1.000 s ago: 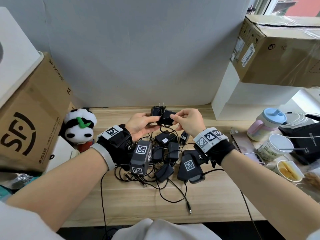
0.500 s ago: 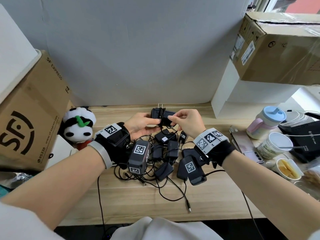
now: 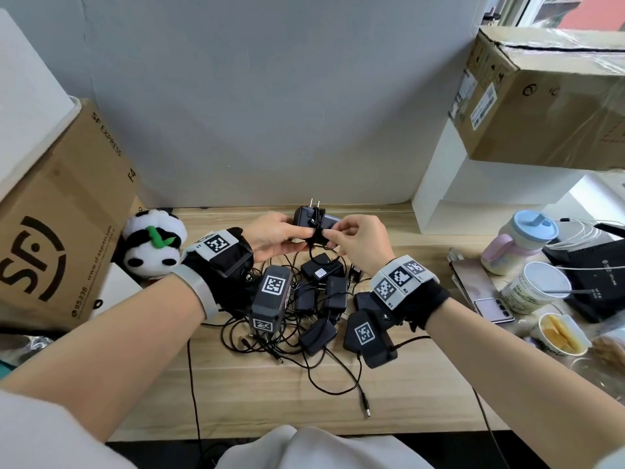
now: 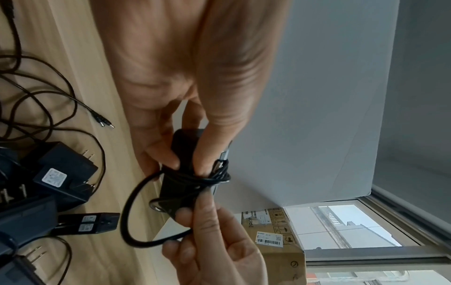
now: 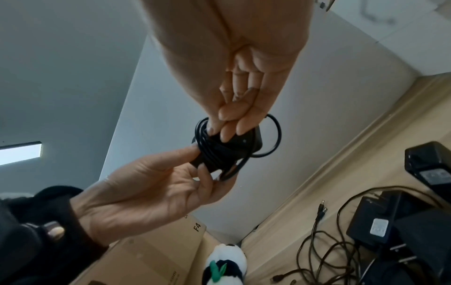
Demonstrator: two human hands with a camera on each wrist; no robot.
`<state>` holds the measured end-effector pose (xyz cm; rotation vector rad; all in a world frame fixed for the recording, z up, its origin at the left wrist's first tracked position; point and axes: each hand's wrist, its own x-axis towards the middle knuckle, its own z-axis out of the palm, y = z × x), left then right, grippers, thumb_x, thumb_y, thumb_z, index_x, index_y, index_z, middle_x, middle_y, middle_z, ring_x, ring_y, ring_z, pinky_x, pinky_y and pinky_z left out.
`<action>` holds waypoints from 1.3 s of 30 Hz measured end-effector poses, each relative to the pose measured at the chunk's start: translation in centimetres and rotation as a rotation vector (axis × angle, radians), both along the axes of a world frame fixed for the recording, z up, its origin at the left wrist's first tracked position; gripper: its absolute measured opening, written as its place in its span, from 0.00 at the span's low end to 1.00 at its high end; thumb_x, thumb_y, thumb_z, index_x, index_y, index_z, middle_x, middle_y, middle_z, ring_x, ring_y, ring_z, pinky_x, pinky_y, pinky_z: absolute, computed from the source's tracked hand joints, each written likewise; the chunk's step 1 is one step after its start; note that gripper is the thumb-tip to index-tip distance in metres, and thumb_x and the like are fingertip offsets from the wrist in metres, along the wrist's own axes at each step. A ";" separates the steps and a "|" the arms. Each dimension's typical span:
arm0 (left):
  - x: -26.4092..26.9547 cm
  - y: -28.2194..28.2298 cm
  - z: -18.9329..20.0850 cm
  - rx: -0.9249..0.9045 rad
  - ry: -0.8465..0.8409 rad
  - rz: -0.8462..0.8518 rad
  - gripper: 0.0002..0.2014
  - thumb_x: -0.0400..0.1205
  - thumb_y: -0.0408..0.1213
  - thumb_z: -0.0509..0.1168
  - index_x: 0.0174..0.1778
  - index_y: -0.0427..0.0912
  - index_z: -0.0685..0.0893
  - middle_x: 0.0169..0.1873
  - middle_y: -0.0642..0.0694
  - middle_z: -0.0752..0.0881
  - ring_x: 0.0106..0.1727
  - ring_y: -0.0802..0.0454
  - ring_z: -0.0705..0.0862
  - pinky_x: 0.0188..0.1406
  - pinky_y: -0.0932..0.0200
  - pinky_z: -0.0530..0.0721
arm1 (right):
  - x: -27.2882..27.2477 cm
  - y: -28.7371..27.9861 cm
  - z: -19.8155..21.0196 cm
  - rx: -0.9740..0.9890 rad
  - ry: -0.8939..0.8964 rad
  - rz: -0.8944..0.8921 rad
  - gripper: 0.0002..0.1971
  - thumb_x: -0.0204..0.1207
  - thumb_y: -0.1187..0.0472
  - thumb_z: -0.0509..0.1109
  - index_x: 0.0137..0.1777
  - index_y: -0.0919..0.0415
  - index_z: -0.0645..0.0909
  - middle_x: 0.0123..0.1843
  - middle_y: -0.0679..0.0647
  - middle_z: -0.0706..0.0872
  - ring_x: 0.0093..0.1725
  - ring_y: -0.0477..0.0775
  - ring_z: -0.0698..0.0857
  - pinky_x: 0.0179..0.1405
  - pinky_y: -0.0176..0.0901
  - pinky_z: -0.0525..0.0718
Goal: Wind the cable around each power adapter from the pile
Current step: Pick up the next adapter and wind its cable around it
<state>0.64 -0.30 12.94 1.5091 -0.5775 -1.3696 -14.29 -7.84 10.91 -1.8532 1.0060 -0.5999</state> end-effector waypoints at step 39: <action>-1.0 0.3 0.1 0.070 -0.058 -0.050 0.10 0.81 0.22 0.63 0.57 0.26 0.80 0.44 0.37 0.85 0.38 0.46 0.86 0.36 0.66 0.87 | -0.5 -0.6 0.2 -0.074 -0.030 0.040 0.03 0.66 0.65 0.79 0.36 0.57 0.89 0.31 0.42 0.84 0.32 0.41 0.81 0.40 0.32 0.81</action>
